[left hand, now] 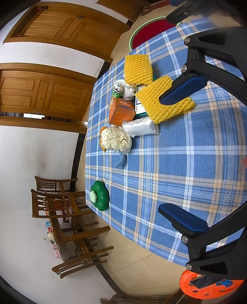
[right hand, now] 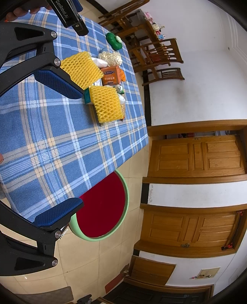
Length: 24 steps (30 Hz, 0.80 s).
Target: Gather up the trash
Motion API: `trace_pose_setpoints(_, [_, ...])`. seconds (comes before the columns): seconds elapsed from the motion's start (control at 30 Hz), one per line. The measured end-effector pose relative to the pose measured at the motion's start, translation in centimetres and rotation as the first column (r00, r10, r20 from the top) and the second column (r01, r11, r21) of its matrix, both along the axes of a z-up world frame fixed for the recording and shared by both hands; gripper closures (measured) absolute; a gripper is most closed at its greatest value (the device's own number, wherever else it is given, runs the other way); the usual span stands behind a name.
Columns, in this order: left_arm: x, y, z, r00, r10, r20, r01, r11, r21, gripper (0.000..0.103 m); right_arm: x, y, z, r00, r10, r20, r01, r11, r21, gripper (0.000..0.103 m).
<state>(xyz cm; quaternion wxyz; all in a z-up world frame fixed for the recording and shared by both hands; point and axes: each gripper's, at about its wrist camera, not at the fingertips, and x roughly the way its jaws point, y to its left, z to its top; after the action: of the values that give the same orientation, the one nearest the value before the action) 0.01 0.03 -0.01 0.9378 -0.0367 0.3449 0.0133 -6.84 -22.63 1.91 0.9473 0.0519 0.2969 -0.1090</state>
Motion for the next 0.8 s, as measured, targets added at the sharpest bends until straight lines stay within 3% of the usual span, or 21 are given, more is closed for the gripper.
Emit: trace_pose_setpoints(0.8, [0.02, 0.02, -0.03, 1.0, 0.001, 0.0, -0.001, 1.0, 0.0, 0.002, 0.26, -0.2, -0.07, 1.0, -0.001, -0.001, 0.001, 1.0, 0.001, 0.0])
